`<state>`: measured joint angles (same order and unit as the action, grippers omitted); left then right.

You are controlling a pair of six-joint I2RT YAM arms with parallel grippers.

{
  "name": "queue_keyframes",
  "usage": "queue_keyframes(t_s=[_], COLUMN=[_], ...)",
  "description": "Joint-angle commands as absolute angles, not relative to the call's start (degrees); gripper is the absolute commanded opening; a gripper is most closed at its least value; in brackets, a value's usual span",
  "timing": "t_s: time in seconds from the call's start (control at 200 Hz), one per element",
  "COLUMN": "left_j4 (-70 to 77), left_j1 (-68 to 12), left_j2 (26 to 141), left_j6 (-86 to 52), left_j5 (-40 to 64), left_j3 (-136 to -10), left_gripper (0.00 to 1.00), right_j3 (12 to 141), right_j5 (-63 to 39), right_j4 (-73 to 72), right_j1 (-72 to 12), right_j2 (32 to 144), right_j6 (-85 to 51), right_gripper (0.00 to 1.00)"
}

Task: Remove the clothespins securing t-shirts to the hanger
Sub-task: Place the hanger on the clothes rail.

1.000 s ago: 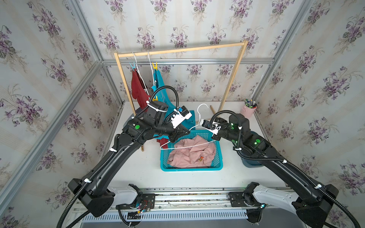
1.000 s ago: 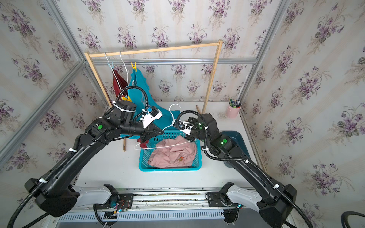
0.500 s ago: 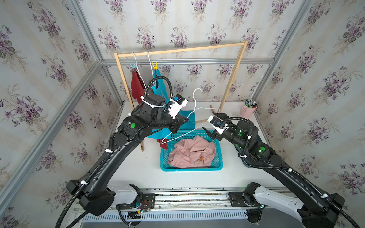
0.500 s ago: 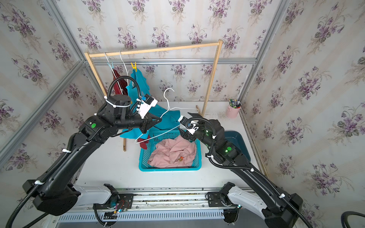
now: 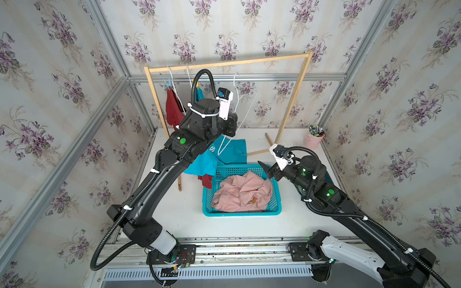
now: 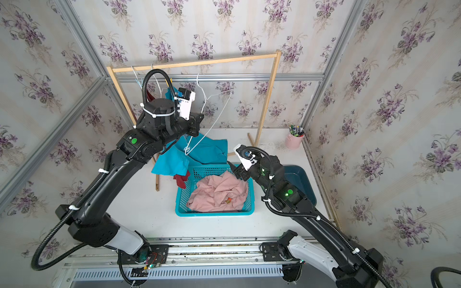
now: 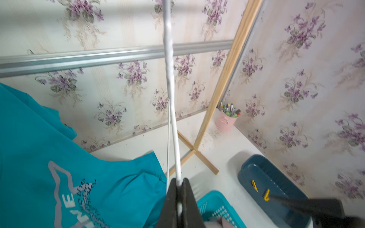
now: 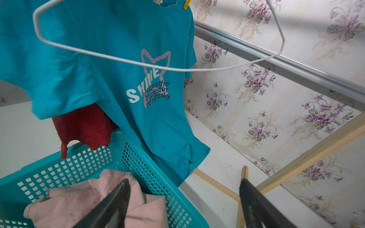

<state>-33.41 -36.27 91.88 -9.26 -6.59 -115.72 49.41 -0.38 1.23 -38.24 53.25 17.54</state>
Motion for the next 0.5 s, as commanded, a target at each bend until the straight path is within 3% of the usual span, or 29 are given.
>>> queue_keyframes(t_s=[0.0,0.24,0.495], left_j4=[-29.6,-27.5,-24.5], left_j1=[-36.2,-36.0,-34.5], left_j2=[95.1,100.9,103.8], left_j6=[-11.4,-11.5,-12.7], left_j5=[-10.2,-13.8,-14.6], left_j3=[-120.0,-127.5,-127.6], left_gripper=[0.0,0.0,0.0], right_j3=[48.5,46.9,46.0], right_j5=[-1.6,-2.7,-3.5], right_j4=[-1.6,-1.7,-2.0], right_j1=[-38.1,-37.7,-36.8], right_j2=[53.0,52.8,53.1], right_j6=[15.0,14.6,14.3], right_gripper=[0.84,0.84,0.84])
